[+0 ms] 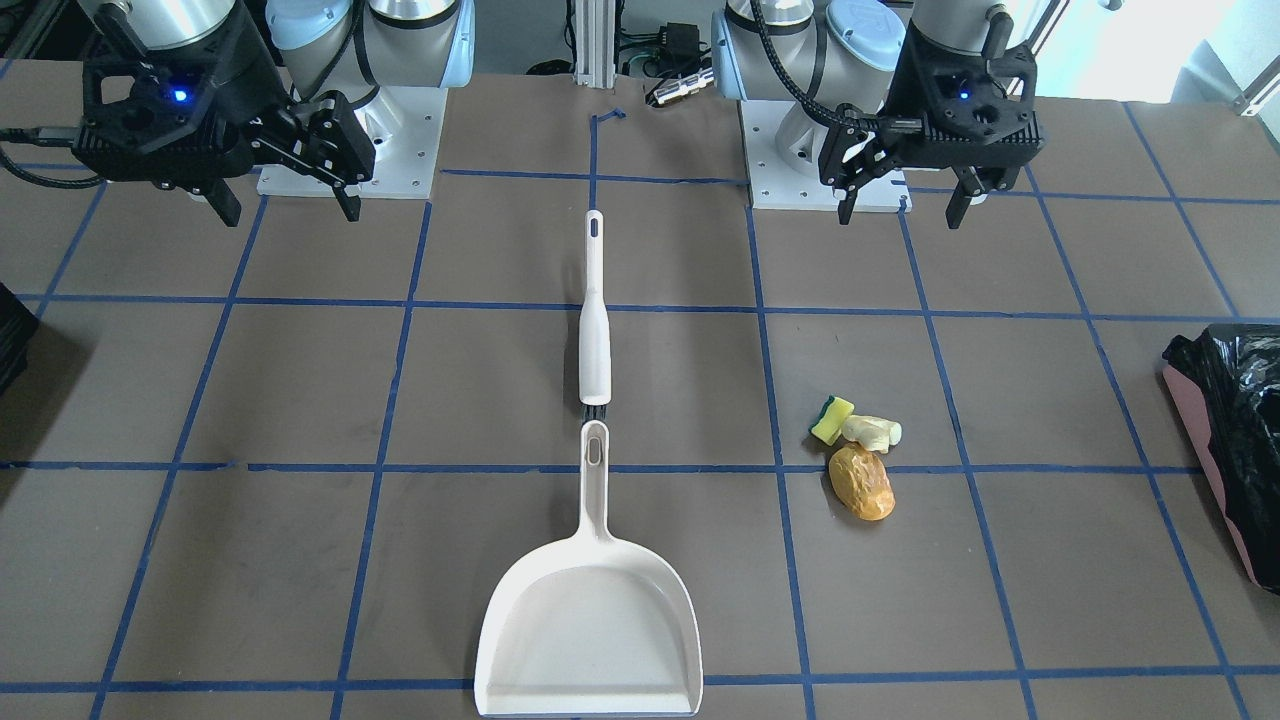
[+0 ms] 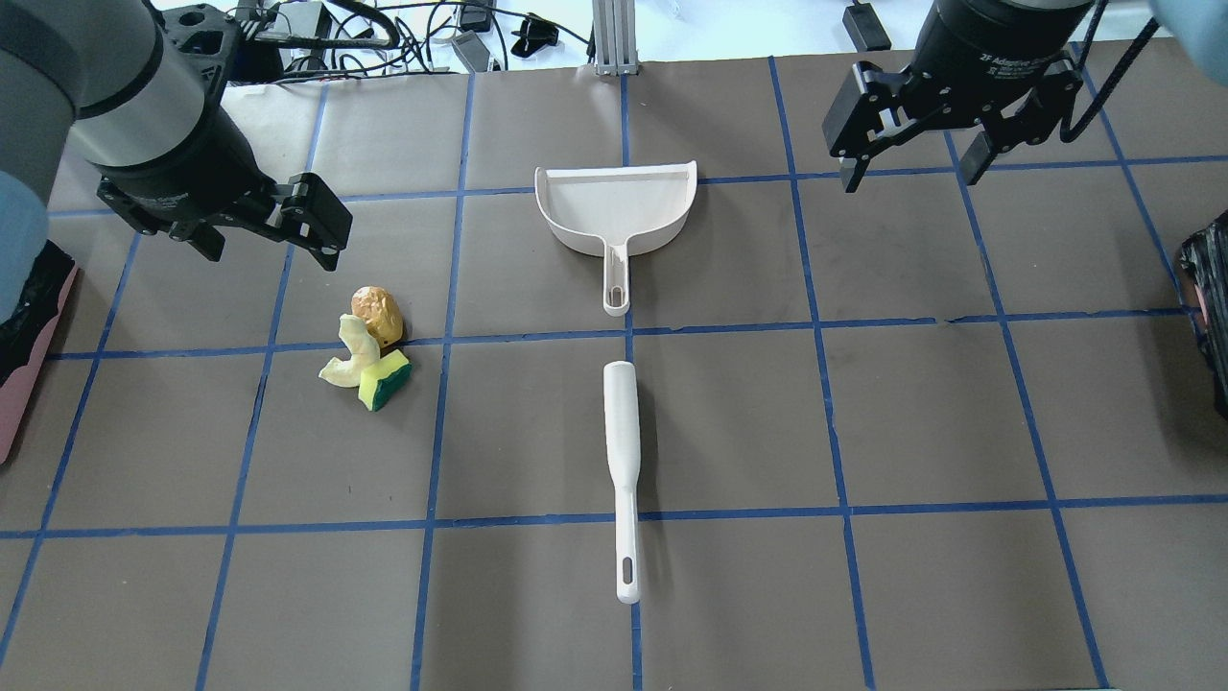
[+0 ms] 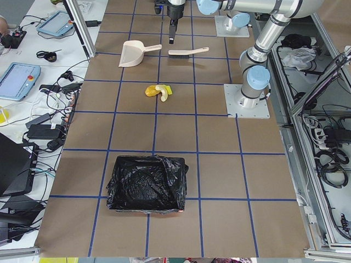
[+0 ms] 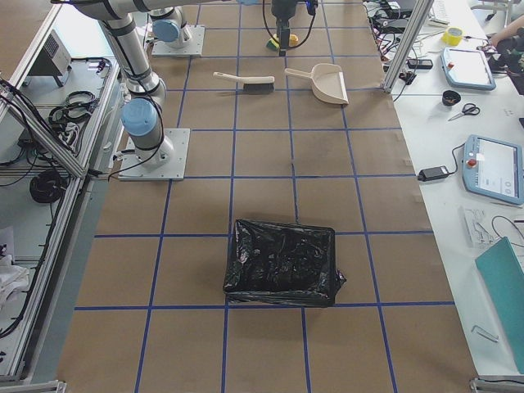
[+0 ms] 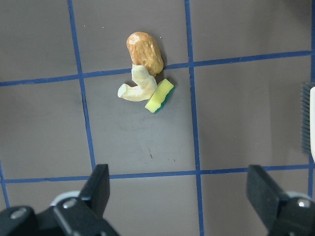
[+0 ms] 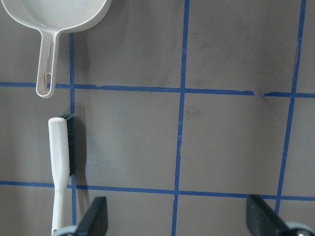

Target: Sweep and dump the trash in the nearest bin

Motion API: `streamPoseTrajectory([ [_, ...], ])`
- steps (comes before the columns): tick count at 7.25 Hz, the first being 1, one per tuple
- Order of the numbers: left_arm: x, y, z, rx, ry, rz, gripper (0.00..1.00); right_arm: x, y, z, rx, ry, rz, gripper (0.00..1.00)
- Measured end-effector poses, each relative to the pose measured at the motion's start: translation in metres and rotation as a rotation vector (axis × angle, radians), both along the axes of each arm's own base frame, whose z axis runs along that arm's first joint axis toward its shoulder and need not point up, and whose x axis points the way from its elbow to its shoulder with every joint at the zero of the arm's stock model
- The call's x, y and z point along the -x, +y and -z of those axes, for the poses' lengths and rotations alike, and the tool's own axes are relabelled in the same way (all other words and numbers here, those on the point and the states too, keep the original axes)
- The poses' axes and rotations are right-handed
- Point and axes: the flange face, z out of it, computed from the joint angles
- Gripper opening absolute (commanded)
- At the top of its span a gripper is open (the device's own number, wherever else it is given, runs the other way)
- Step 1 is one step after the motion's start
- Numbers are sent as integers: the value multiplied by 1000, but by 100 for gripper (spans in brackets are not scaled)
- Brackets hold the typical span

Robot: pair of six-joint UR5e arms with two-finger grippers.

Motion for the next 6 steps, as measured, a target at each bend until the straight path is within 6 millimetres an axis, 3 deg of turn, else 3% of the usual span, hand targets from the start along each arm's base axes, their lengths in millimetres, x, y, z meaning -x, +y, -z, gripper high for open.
streamPoseTrajectory([
  [4, 0, -5, 3, 1, 2, -4, 100, -1, 2, 1, -8, -2, 1, 100],
  [5, 0, -13, 8, 5, 6, -6, 100, -7, 4, 10, -27, -10, 3, 100],
  [6, 0, -24, 16, 7, 9, -6, 100, -24, 13, 36, -65, -15, -13, 100],
])
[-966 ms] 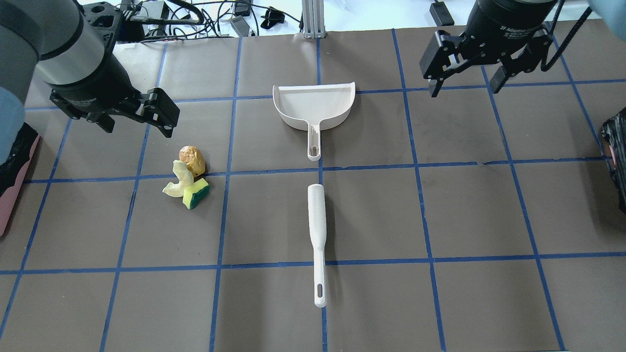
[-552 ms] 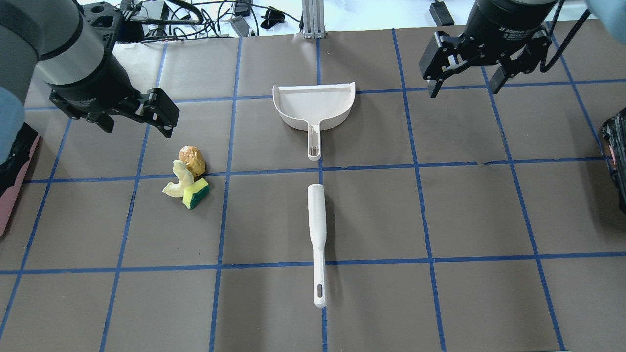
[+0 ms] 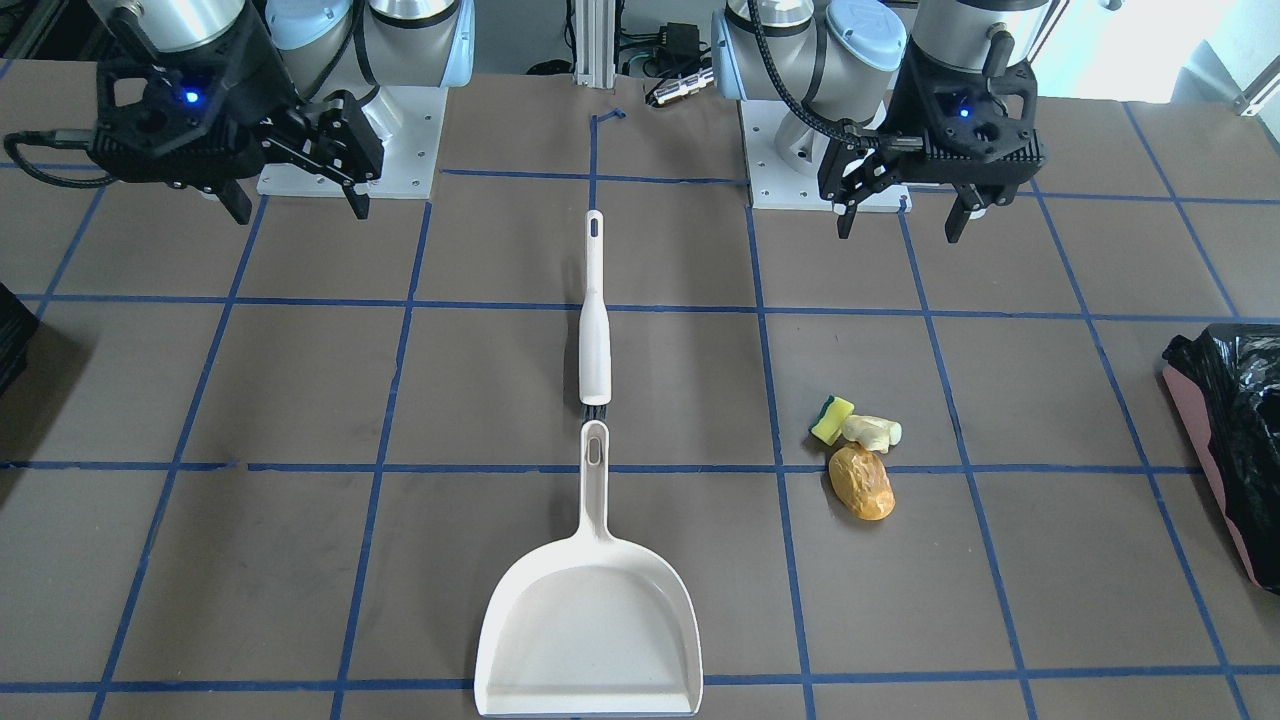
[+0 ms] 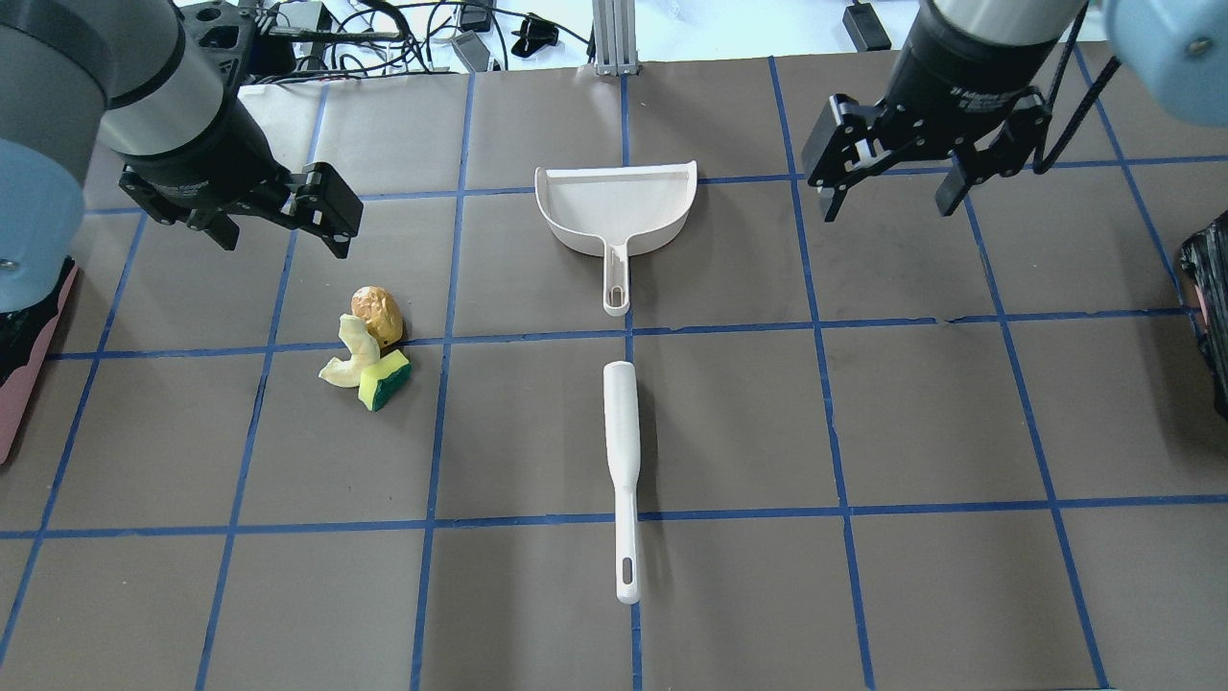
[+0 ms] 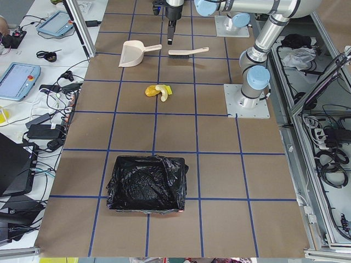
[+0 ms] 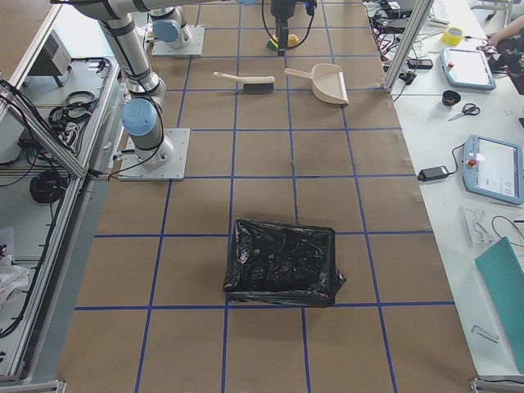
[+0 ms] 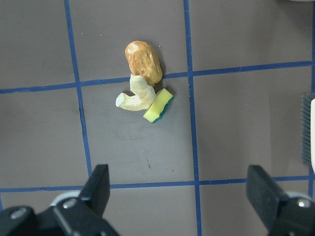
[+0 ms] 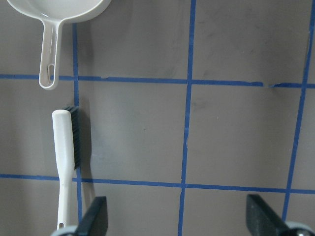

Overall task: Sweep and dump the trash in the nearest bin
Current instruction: 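Reach the left gripper to the dustpan handle while the right gripper reaches the brush handle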

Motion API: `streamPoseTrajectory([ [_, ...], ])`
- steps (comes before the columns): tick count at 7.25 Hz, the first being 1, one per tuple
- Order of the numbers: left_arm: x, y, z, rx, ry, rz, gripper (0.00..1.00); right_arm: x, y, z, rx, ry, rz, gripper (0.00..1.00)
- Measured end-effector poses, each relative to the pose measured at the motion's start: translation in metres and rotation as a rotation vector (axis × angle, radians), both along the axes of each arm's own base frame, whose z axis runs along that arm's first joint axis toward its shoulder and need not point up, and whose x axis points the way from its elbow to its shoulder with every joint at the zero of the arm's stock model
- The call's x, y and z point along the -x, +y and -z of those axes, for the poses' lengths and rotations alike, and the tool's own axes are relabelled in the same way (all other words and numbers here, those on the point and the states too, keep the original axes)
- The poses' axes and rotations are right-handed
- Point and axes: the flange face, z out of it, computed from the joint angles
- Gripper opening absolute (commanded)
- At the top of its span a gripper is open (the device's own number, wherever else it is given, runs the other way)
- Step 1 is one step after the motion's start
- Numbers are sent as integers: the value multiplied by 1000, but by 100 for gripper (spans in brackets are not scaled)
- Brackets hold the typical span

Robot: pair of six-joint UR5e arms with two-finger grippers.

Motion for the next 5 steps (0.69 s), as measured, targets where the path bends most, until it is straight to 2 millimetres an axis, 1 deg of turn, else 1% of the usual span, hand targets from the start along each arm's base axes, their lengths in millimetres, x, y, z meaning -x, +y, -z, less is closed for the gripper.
streamPoseTrajectory([
  [1, 0, -12, 10, 2, 2, 1, 100, -35, 18, 41, -36, 3, -35, 100],
  [3, 1, -34, 26, 15, 5, 4, 100, -113, 72, 128, -44, 17, -92, 100],
  [4, 2, -45, 31, 26, 12, 5, 100, -141, 98, 168, -33, 20, -94, 99],
  [5, 4, -58, 38, 27, 26, 2, 100, -163, 120, 200, -26, 23, -88, 99],
])
